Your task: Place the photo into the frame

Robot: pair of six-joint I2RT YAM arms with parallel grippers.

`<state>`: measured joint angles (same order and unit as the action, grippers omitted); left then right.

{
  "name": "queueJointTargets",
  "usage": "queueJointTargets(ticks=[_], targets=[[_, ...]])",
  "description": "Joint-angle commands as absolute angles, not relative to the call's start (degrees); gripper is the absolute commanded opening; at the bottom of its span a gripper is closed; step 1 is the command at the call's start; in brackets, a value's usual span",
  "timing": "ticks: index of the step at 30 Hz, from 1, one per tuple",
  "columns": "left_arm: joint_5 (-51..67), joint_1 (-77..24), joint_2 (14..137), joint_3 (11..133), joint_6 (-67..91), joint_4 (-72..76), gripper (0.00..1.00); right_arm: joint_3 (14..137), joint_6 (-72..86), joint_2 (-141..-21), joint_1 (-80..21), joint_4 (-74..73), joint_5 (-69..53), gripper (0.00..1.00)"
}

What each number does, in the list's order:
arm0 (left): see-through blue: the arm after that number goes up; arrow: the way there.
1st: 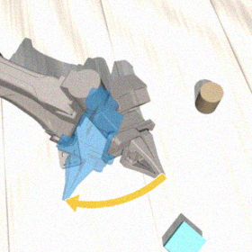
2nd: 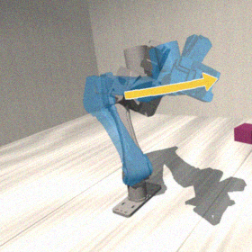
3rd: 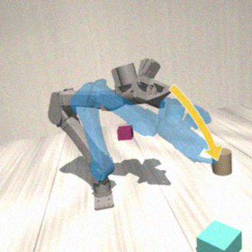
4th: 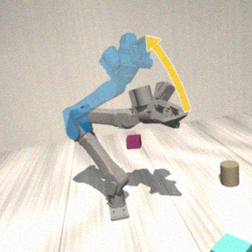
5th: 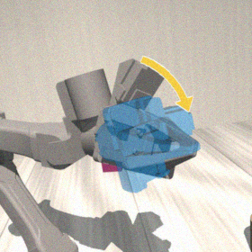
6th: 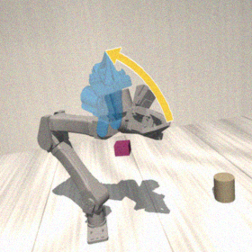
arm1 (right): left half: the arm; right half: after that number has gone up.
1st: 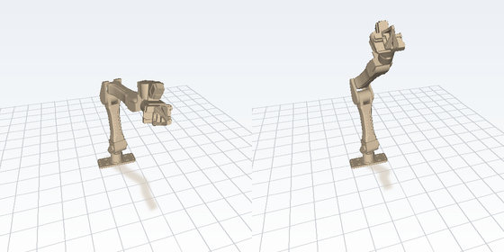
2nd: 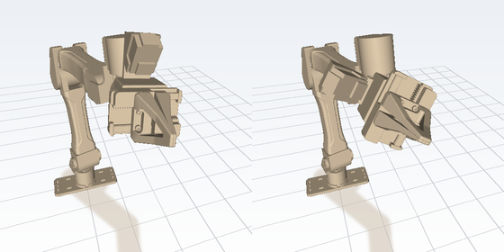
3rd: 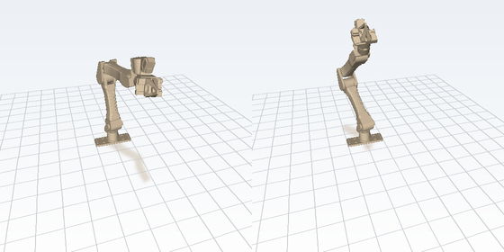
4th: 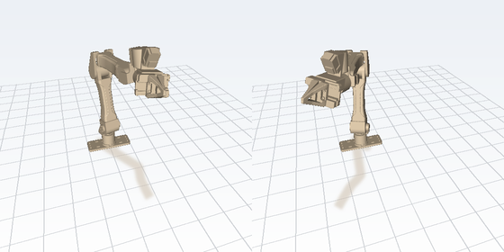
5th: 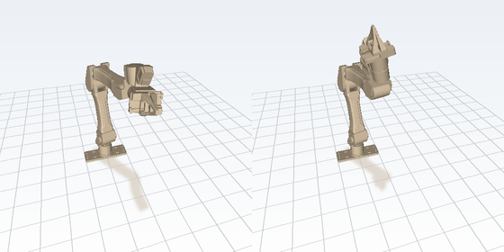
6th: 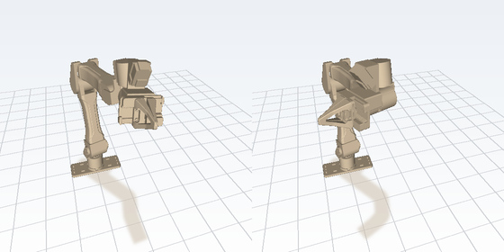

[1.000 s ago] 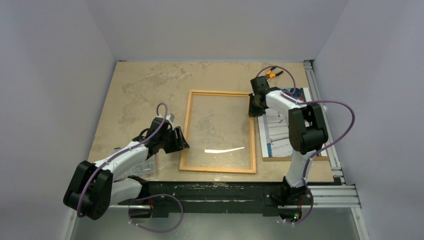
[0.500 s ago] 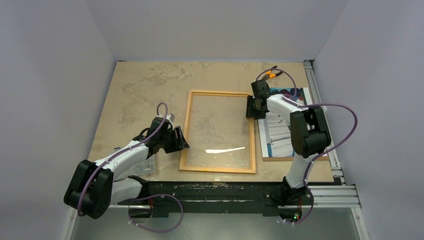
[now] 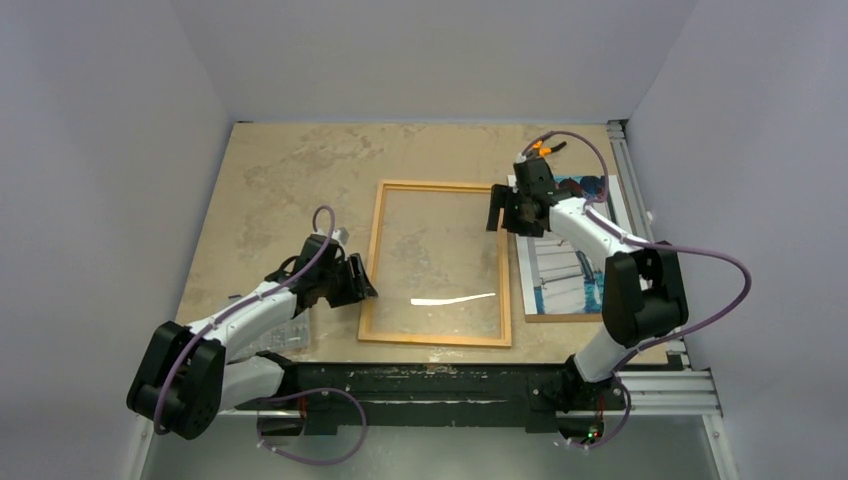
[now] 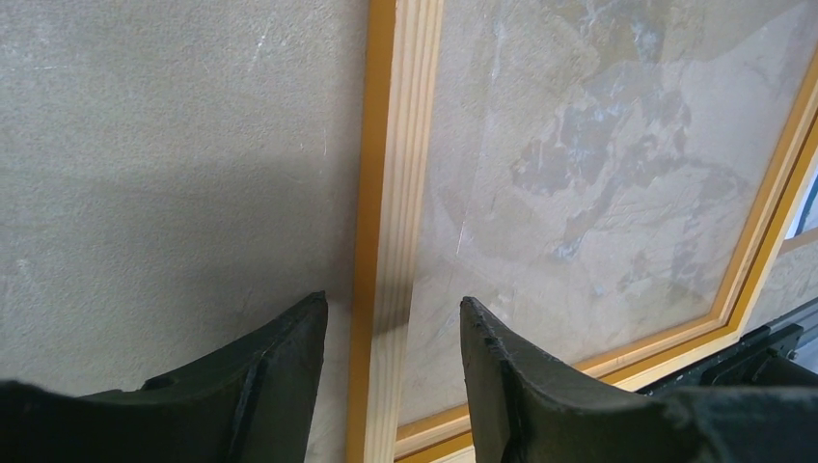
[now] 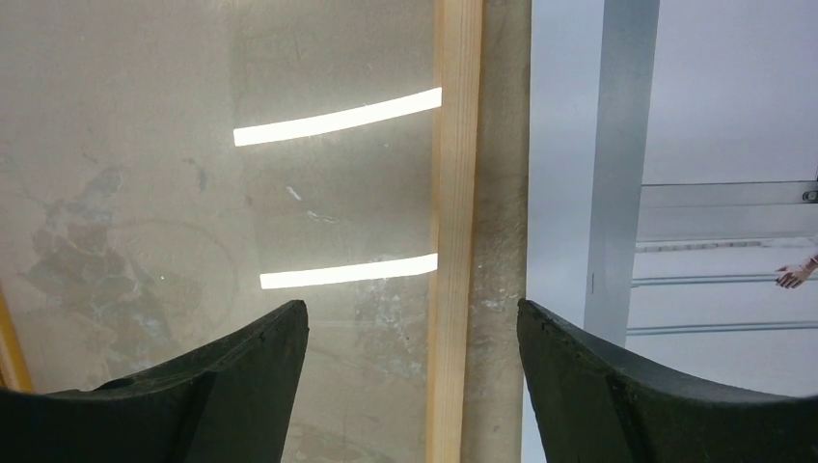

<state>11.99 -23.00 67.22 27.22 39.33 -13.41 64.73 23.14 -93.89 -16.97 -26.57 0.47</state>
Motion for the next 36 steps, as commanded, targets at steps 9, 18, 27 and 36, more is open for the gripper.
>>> queueJointTargets(ticks=[9, 18, 27, 36], targets=[[10.1, -22.9, 66.6, 27.6, 37.7, -17.0, 0.44, 66.6, 23.8, -95.8, -17.0, -27.9, 0.6, 0.78], [11.1, -22.9, 67.7, 27.0, 38.9, -15.0, 0.42, 65.3, 26.1, -101.0, -17.6, -24.6, -4.0, 0.75], [12.6, -22.9, 70.9, 28.9, 39.6, -13.5, 0.42, 69.6, 27.8, -105.1, -18.3, -23.4, -7.8, 0.75], [10.8, -22.7, 74.7, 32.6, 39.2, -14.3, 0.43, 71.5, 29.2, -107.2, -18.3, -22.3, -9.3, 0.75]])
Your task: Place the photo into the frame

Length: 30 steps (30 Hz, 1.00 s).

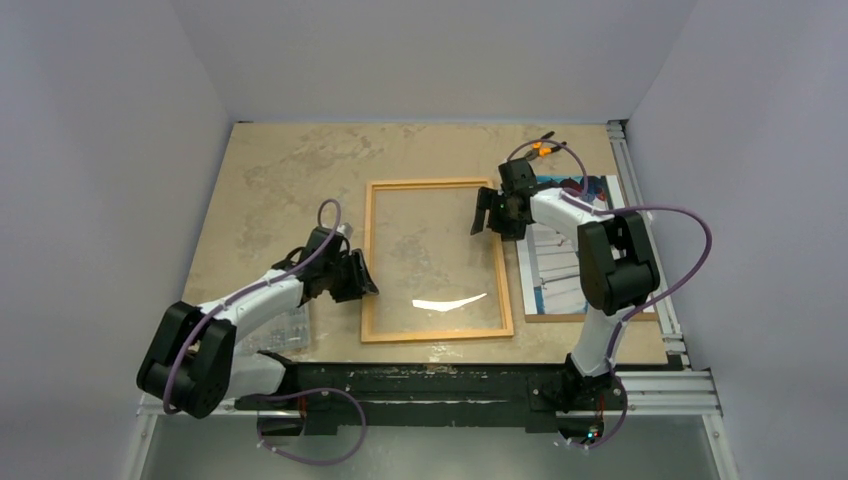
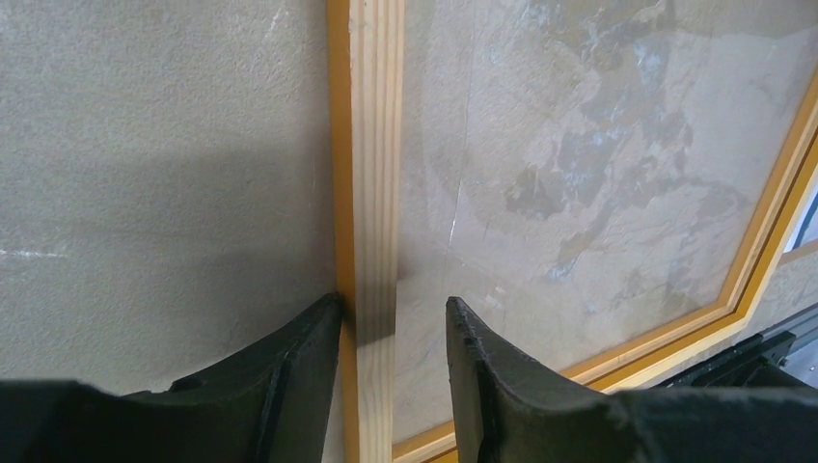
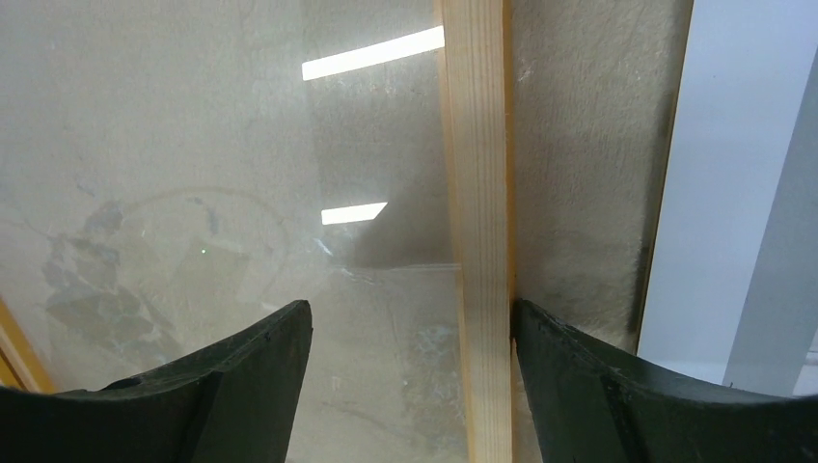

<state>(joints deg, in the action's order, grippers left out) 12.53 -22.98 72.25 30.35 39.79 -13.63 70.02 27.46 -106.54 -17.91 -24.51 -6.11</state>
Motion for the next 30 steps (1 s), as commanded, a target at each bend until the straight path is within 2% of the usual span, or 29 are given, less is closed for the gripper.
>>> queueJointTargets(ticks=[1, 15, 19, 25, 30], targets=[[10.7, -22.7, 75.3, 33.1, 39.1, -14.4, 0.44, 71.4, 29.3, -107.2, -18.3, -22.1, -9.3, 0.74], [7.7, -21.3, 81.1, 41.5, 35.9, -18.6, 0.49, 69.0, 30.1, -105.9, -18.3, -20.9, -9.1, 0.75], [7.9, -21.3, 79.5, 41.2, 36.0, -18.8, 0.51, 68.3, 30.0, -105.1, -18.3, -21.3, -8.5, 0.75], [6.8, -21.3, 73.7, 39.3, 35.9, -20.3, 0.6, 64.7, 29.5, -101.2, -18.2, -21.9, -7.1, 0.76], [7.0, -21.3, 71.9, 37.6, 36.5, -20.5, 0.62, 58.8, 29.4, -95.9, -18.3, -21.7, -7.3, 0.76]])
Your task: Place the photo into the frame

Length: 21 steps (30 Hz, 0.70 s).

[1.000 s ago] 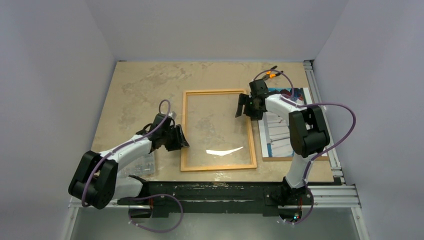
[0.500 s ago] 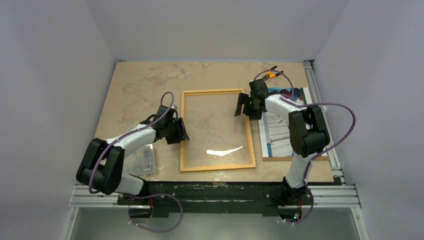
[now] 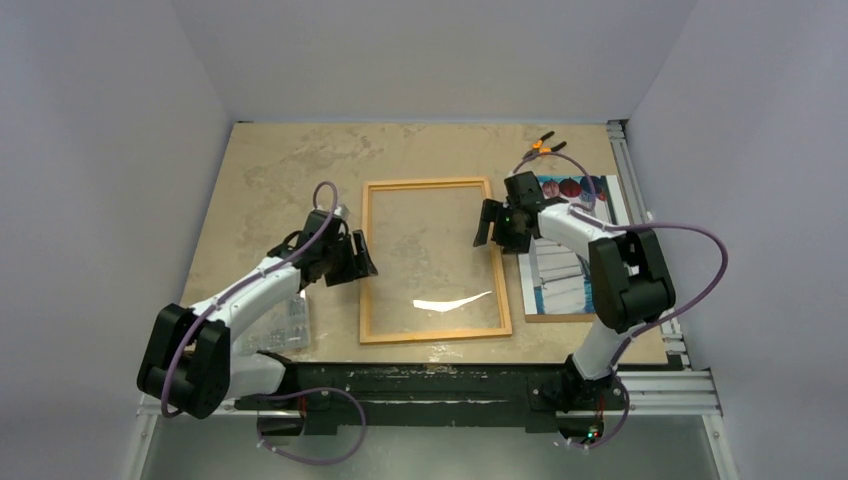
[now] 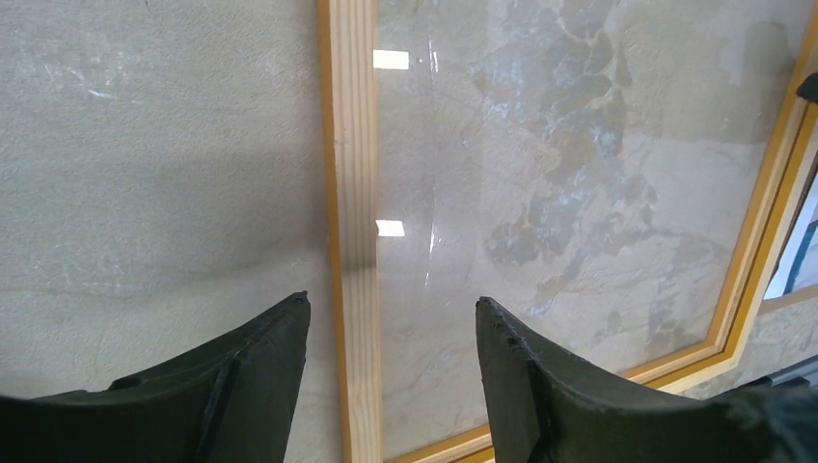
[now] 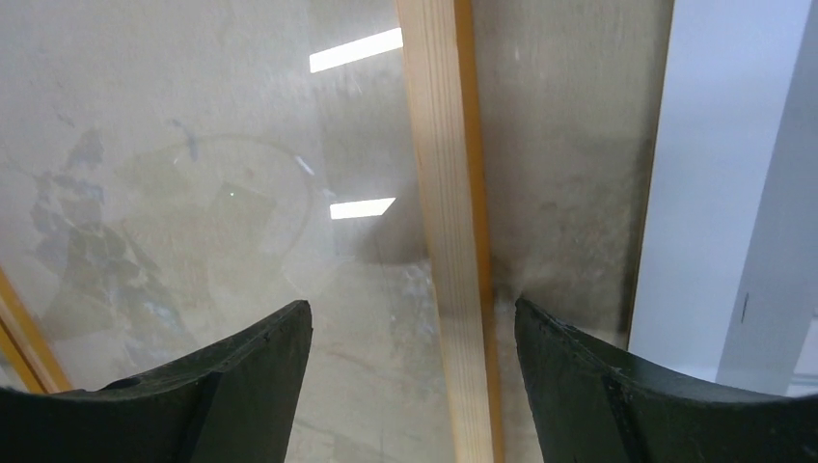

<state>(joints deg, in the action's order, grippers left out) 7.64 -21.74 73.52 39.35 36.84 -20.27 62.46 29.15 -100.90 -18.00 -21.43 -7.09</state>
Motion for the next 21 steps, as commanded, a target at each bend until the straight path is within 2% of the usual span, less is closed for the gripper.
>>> queueJointTargets(ticks=[1, 12, 21], targets=[[7.1, -21.3, 71.9, 37.2, 36.6, -20.3, 0.62, 57.4, 29.5, -94.8, -18.3, -21.5, -7.6, 0.76], [10.5, -21.3, 76.3, 36.8, 38.1, -16.6, 0.63, 44.6, 33.2, -85.2, -20.0, -17.2, -12.3, 0.75], [10.6, -21.1, 81.2, 41.8, 37.7, -16.5, 0.63, 48.9, 36.0, -89.4, -23.3, -15.0, -13.3, 0.74]])
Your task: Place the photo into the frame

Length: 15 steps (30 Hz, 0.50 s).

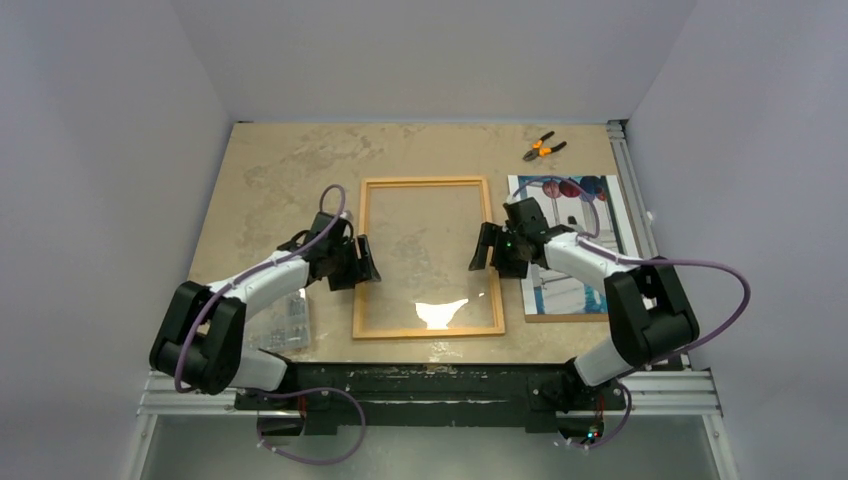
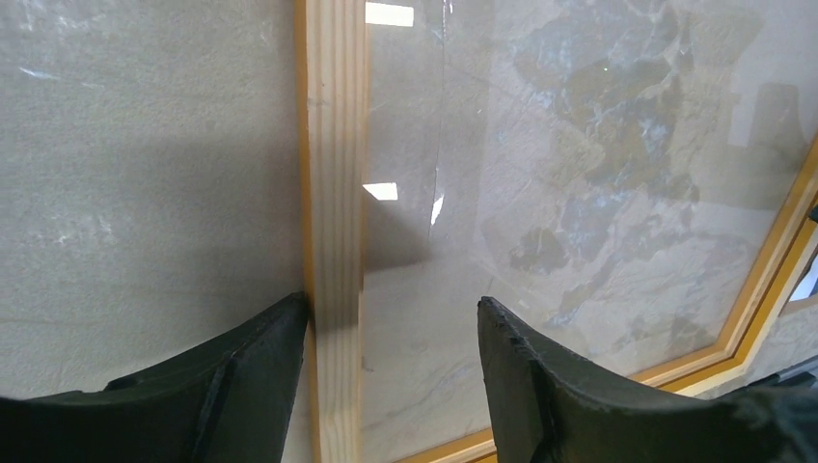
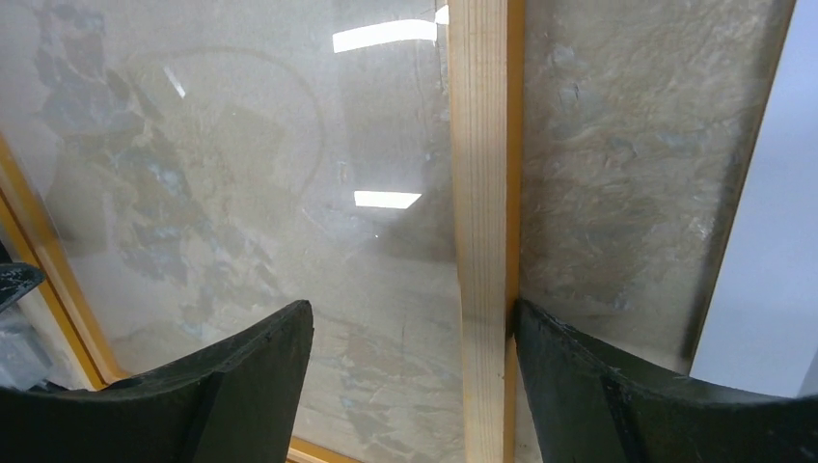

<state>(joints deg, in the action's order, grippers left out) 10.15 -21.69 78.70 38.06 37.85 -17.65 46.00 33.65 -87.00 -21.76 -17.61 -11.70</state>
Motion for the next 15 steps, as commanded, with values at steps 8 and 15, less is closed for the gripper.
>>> queueJointTargets(ticks=[8, 15], targets=[[10.8, -20.8, 82.6, 44.6, 37.4, -17.7, 0.63, 52.9, 35.8, -91.6, -23.8, -16.6, -11.3, 0.74], [7.7, -20.8, 80.1, 43.3, 36.7, -19.5, 0.7, 53.6, 34.2, -89.5, -23.8, -19.8, -7.3, 0.75]])
